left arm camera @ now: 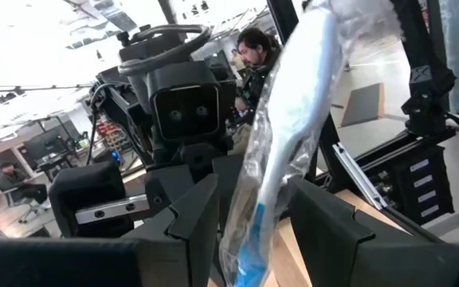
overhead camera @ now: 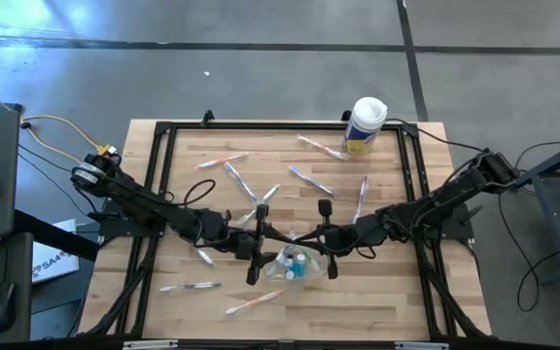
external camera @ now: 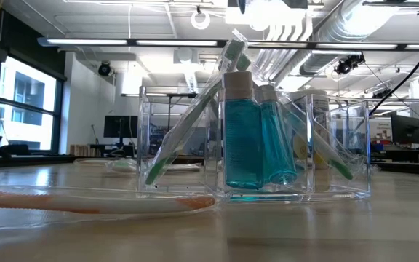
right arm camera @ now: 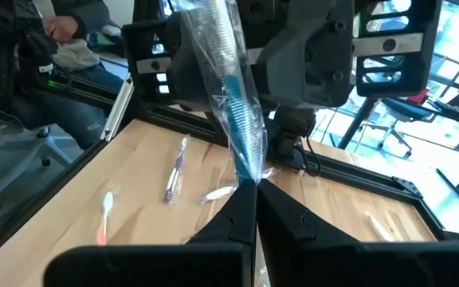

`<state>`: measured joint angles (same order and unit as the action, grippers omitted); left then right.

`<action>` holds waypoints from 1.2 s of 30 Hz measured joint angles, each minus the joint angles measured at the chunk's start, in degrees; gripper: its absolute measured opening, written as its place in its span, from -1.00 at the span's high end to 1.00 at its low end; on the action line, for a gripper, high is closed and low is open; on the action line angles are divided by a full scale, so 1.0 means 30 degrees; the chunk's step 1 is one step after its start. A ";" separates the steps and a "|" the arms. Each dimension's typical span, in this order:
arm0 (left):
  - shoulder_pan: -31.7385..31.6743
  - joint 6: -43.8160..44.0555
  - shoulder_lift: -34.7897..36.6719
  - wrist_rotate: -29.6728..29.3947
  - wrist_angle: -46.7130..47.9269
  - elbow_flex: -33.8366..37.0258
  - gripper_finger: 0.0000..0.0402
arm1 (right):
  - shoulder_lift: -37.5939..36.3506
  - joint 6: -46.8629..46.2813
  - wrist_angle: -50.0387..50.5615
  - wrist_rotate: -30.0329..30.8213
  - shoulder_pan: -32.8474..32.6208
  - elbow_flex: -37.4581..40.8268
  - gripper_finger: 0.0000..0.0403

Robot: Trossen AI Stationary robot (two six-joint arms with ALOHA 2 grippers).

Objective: Pick & Place toothbrushing station
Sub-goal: Put the bottom blue toothbrush into the transparent organizer

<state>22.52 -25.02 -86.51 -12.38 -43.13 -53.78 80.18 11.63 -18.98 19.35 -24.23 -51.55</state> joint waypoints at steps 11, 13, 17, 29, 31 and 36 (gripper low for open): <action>0.0124 -0.0066 0.0003 -0.0073 0.0000 0.0000 0.27 | 0.0000 -0.0296 0.0269 0.0000 -0.0007 0.0000 0.99; 0.0131 -0.0066 0.0004 -0.0066 0.0025 0.0000 0.30 | 0.0000 -0.0296 0.0289 0.0000 -0.0007 0.0000 0.99; 0.0131 -0.0066 0.0004 -0.0066 0.0435 0.0008 0.52 | 0.0000 -0.0296 0.0330 -0.0003 -0.0007 0.0000 0.99; 0.0124 -0.0578 0.0018 0.0660 0.1098 0.0019 0.91 | 0.0007 -0.0486 0.0735 -0.0222 -0.0015 0.0000 0.94; 0.0131 -0.0555 0.0018 0.0715 0.1154 0.0022 0.91 | 0.0007 -0.0464 0.0706 0.0002 -0.0118 0.0000 0.86; 0.0161 -0.0197 0.0018 0.0701 0.1304 0.0022 0.91 | 0.0007 -0.0472 0.0696 0.1834 -0.0848 0.0000 0.45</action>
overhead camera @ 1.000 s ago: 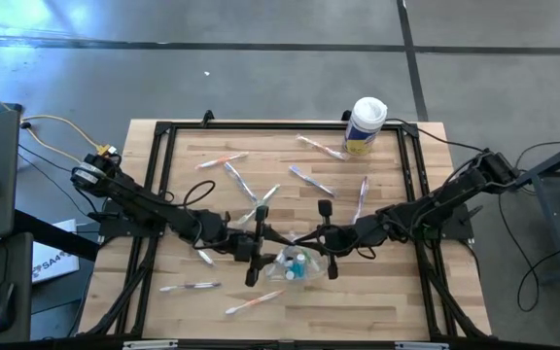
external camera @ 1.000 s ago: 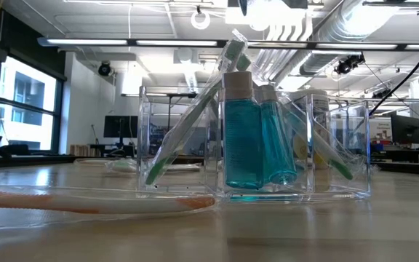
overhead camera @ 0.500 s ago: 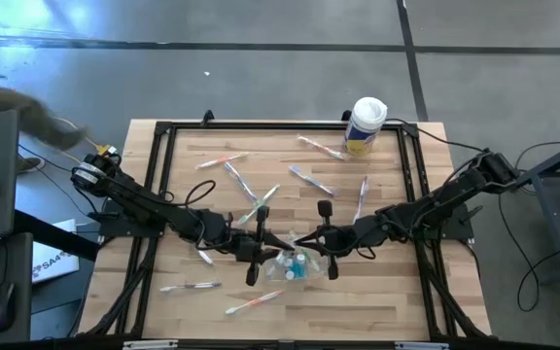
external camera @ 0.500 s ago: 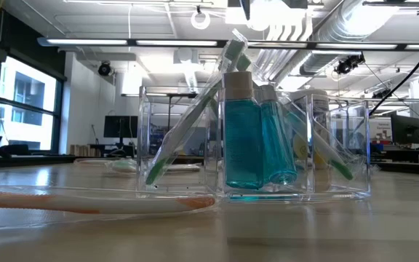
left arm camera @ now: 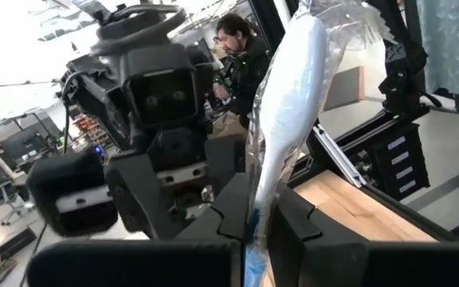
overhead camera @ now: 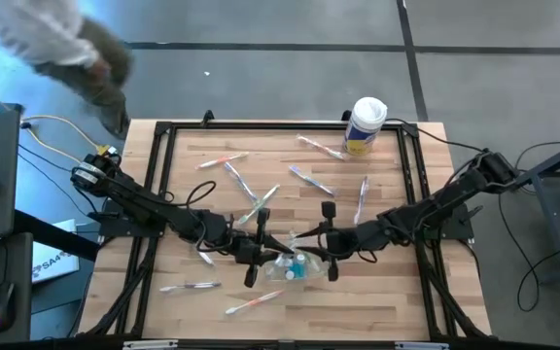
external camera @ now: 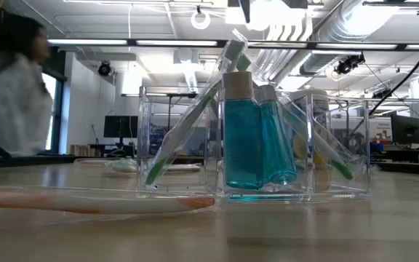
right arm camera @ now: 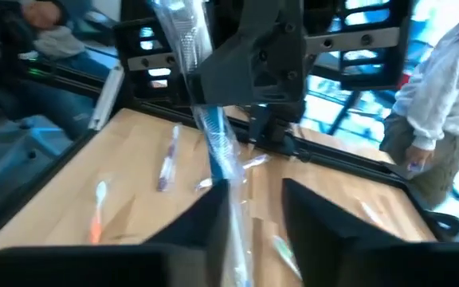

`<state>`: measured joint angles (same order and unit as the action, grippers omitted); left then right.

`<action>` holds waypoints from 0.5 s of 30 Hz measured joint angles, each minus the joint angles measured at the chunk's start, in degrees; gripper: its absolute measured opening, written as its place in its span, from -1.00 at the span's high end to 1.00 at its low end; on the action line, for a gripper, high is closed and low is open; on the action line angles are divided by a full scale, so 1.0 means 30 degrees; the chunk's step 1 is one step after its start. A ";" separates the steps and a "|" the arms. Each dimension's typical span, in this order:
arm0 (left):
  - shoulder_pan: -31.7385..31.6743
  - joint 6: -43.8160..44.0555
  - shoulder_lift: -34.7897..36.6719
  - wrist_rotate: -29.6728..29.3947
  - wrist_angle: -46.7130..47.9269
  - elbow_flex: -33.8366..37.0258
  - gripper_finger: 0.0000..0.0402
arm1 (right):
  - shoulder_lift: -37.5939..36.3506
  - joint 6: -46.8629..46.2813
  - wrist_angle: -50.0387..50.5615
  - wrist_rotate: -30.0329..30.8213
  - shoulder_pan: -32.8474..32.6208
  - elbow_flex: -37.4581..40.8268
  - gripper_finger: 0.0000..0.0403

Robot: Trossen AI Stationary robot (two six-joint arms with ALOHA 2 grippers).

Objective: Pick & Place toothbrushing station
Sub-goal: Put the bottom blue toothbrush into the transparent organizer

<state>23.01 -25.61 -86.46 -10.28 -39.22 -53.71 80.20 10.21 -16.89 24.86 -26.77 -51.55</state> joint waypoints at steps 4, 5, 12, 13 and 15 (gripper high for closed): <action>0.0452 0.0581 0.0000 -0.0914 -0.0004 0.0000 0.91 | -0.0156 0.0125 0.0167 0.3352 -0.1058 0.0000 0.12; 0.0649 0.0697 0.0022 -0.1076 0.0000 0.0004 0.91 | -0.0278 0.0199 0.0242 0.4308 -0.1379 0.0000 0.05; 0.2757 0.3775 0.1780 -0.1172 0.1135 0.0015 0.91 | -0.0942 0.0407 0.1200 0.9246 -0.3802 0.0000 -0.15; 0.3038 0.4568 0.2055 -0.1228 0.1480 0.0016 0.91 | -0.0947 0.0400 0.1237 0.9705 -0.4164 0.0000 -0.16; 0.3619 0.5682 0.2438 -0.1774 0.2254 0.0015 0.91 | -0.0947 0.0381 0.1486 1.0393 -0.4835 0.0000 -0.15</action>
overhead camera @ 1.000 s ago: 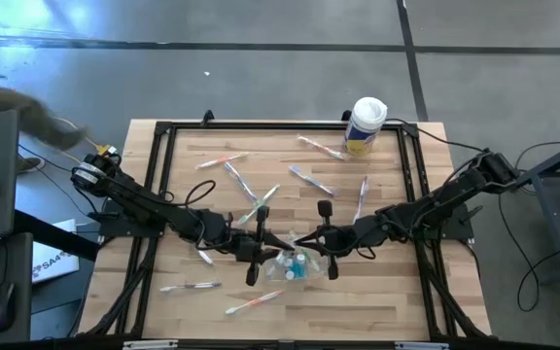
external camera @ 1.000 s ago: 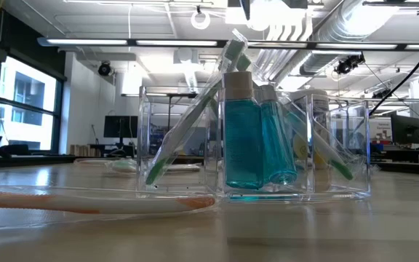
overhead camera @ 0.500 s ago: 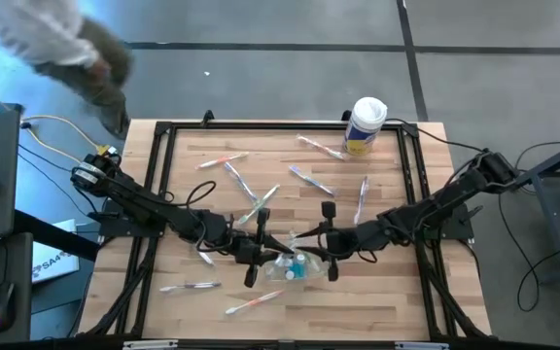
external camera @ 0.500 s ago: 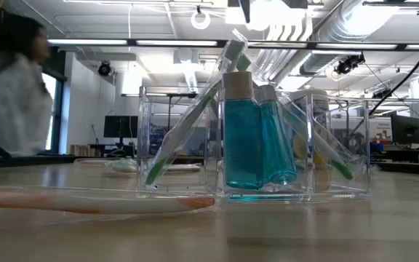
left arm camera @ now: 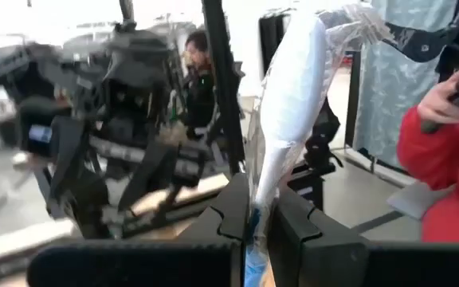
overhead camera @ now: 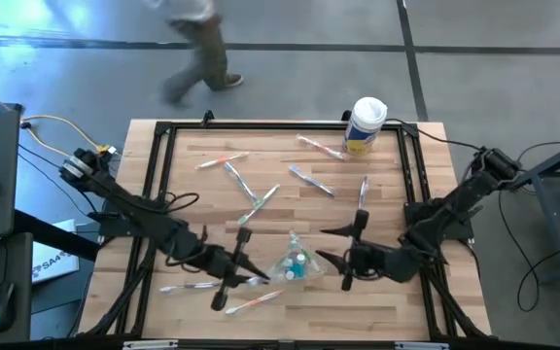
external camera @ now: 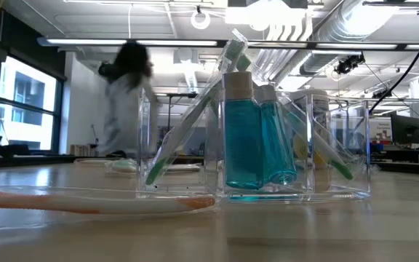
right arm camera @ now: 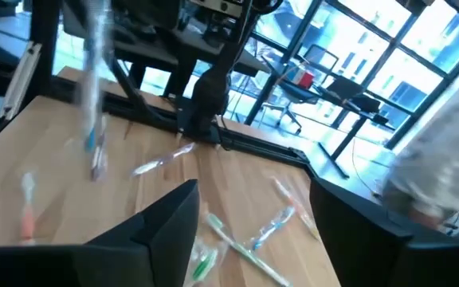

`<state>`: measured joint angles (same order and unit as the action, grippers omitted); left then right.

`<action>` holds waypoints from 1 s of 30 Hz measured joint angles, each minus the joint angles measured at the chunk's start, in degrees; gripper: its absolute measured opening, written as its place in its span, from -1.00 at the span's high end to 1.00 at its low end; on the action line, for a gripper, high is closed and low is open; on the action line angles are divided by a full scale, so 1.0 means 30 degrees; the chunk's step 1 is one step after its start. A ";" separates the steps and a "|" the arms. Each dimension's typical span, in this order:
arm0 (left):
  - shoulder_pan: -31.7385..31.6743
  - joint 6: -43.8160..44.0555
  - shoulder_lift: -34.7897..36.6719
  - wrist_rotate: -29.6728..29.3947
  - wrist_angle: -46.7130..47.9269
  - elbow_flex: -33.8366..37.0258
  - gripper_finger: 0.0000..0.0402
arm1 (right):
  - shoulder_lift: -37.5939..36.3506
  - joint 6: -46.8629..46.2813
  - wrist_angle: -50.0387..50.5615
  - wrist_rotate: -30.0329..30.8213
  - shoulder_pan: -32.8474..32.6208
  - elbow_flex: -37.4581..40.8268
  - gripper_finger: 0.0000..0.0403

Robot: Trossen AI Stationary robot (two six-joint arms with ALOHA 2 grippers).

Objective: Pick & Place toothbrushing station
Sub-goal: Put the bottom blue toothbrush into the transparent organizer

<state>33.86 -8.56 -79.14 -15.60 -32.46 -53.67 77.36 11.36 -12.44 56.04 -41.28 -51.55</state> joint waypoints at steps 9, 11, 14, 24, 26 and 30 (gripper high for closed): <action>0.0692 0.1694 -0.0669 -0.3976 0.0812 0.0945 0.91 | 0.0000 -0.2426 0.2346 0.2015 -0.1487 0.0000 -0.15; 0.0617 0.2101 -0.0762 -0.4511 0.0627 0.1161 0.91 | 0.0000 -0.2751 0.2681 0.2331 -0.1603 0.0000 -0.15; 0.0313 0.3178 -0.0747 -0.4893 0.0507 0.1734 0.91 | 0.0000 -0.2915 0.3060 0.2352 -0.1624 0.0000 -0.15; -0.0166 0.6978 -0.0755 -0.4893 -0.2245 0.4355 0.91 | -0.0007 -0.2932 0.3085 0.2351 -0.1617 0.0000 -0.16; -0.0166 0.7539 -0.0755 -0.4926 -0.2329 0.4650 0.91 | -0.0007 -0.2937 0.3085 0.2351 -0.1617 0.0000 -0.16; -0.0173 0.8257 -0.1096 -0.5052 -0.2459 0.4881 0.91 | -0.0007 -0.2937 0.3085 0.2351 -0.1594 0.0000 -0.16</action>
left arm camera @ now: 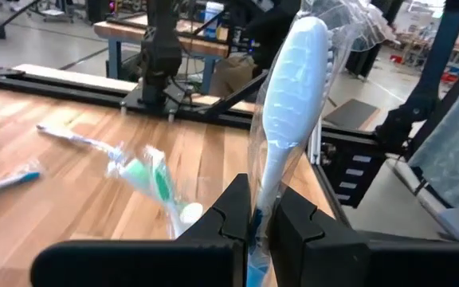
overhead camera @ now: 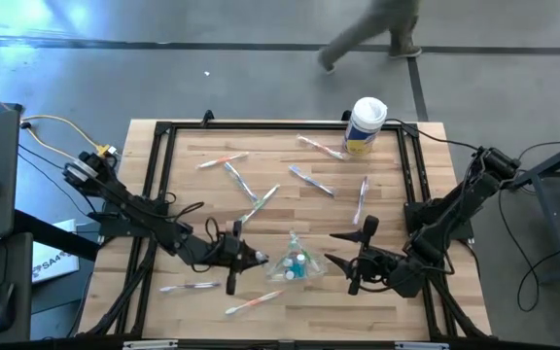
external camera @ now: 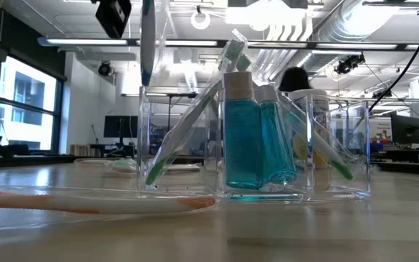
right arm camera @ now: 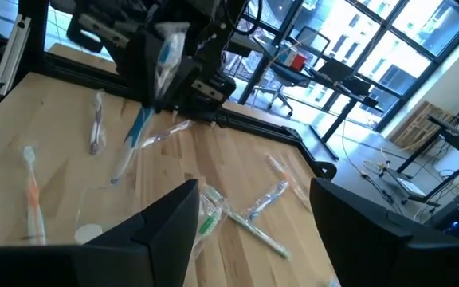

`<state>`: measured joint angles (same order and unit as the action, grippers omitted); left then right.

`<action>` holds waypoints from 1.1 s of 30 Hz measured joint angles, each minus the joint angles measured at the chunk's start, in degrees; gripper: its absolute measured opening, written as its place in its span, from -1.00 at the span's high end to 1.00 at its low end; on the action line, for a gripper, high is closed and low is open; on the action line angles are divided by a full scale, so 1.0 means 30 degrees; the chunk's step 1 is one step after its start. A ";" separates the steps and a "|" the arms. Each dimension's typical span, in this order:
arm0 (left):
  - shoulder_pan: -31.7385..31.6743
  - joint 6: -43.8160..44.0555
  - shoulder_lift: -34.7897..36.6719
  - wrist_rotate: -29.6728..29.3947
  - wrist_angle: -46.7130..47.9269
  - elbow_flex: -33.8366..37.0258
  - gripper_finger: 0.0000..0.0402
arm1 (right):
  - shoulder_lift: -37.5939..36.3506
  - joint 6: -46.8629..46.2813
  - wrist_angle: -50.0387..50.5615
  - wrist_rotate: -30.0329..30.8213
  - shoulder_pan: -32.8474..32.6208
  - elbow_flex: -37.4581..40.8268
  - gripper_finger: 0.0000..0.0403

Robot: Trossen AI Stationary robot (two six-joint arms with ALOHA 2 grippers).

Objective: Pick & Place toothbrushing station
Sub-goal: Put the bottom blue toothbrush into the transparent organizer

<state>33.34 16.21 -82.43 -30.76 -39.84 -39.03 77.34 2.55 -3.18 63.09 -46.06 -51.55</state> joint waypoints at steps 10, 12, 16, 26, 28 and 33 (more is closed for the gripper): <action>-0.0461 -0.1423 -0.0373 0.0744 -0.1604 0.0015 0.91 | 0.0000 -0.0752 0.0519 -0.0073 0.0609 0.0000 -0.16; -0.0735 -0.1153 -0.0609 0.1180 -0.1730 0.0015 0.91 | 0.0000 -0.1024 0.0926 -0.0071 0.0709 0.0000 -0.16; -0.1374 -0.0417 -0.1508 0.2384 -0.2456 0.0015 0.91 | 0.0000 -0.1501 0.1425 -0.0075 0.0786 0.0000 -0.16; -0.2538 0.1051 -0.2768 0.4566 -0.2984 0.0007 0.91 | 0.0000 -0.1501 0.1434 -0.0073 0.0786 0.0000 -0.15; -0.2520 0.1056 -0.2886 0.4599 -0.2725 0.0007 0.91 | 0.0000 -0.1501 0.1435 -0.0073 0.0786 0.0000 -0.15; -0.2495 0.1236 -0.2886 0.3954 -0.1563 0.0007 0.91 | 0.0000 -0.1501 0.1435 -0.0073 0.0786 0.0000 -0.16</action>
<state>25.86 19.92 -91.09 -18.90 -44.53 -39.00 77.34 -1.96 1.13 62.87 -43.70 -51.55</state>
